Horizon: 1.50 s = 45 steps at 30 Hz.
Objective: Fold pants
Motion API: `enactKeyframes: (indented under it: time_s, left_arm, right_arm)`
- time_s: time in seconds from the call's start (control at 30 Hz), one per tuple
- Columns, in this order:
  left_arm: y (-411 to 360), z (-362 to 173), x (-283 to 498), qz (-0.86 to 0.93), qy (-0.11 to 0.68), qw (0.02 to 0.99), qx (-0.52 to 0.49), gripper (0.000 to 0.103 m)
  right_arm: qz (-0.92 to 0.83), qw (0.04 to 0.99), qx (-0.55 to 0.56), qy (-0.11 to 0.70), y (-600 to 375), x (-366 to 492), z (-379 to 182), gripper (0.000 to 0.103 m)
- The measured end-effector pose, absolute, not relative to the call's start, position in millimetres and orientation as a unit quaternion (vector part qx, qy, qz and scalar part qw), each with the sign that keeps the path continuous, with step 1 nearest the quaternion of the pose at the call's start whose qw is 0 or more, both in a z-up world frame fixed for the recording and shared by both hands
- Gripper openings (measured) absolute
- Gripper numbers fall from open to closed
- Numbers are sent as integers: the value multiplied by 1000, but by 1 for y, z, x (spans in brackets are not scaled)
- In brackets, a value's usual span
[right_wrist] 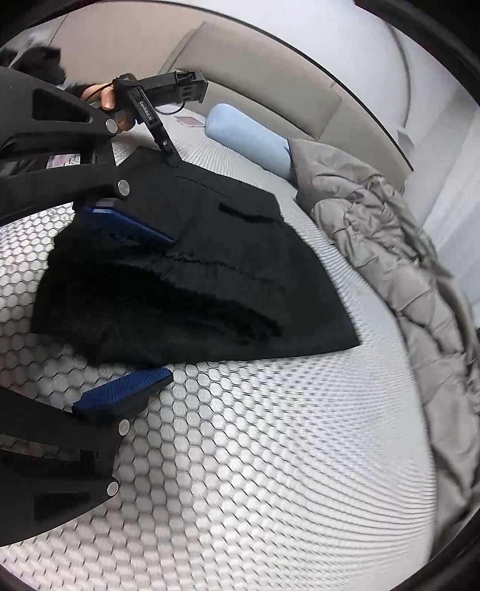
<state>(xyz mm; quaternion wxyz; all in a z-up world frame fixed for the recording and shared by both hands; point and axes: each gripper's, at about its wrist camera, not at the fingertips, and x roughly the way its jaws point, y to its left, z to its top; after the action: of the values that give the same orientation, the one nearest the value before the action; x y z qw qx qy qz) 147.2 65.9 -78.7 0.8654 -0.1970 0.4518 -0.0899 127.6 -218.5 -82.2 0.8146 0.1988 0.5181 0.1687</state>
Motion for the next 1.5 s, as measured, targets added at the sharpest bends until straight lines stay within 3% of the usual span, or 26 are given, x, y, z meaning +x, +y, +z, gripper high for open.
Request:
enactKeyframes:
  time_s: [0.1,0.17,0.33,0.47,0.67,0.83,0.97,1.03,1.07,1.1,1.17,1.27,1.37,1.43,1.5]
  left_arm:
    - [58,-77,155,-79,449,871,-185,38]
    - [53,-73,168,-73,446,875,-176,38]
    - [46,-81,198,-67,453,872,-173,41]
    - [45,-77,197,-66,450,875,-165,42]
    - [42,-60,163,-26,427,897,-115,46]
    - [41,-45,136,-20,400,910,-107,63]
    - [20,-51,141,-23,414,908,-67,65]
    - [12,-52,143,-24,415,908,-51,65]
    - [10,-51,142,-23,414,909,-44,65]
    - [8,-51,142,-23,412,910,-41,65]
    - [7,-49,139,-25,410,911,-40,65]
    - [6,-53,138,-30,411,911,-33,67]
    - [6,-60,136,-28,416,909,-21,69]
    - [9,-61,136,-28,417,908,-25,72]
    - [11,-61,138,-28,419,907,-31,72]
  right_arm:
    - [176,819,174,518,-206,132,-82,42]
    - [183,831,144,505,-196,132,-74,36]
    - [145,847,121,497,-191,158,-77,36]
    - [126,848,121,500,-197,158,-78,54]
    - [127,866,120,468,-207,132,-55,54]
    - [182,862,169,442,-218,114,-36,54]
    - [217,838,197,460,-209,122,-49,54]
    - [189,836,171,486,-201,128,-62,43]
    - [184,834,165,493,-198,131,-67,27]
    - [174,837,156,494,-195,132,-68,20]
    - [189,849,144,472,-189,124,-54,16]
    - [205,852,133,463,-185,114,-43,16]
    - [178,820,133,528,-194,123,-72,22]
    - [182,812,162,530,-204,125,-75,33]
    - [192,814,172,520,-208,123,-68,52]
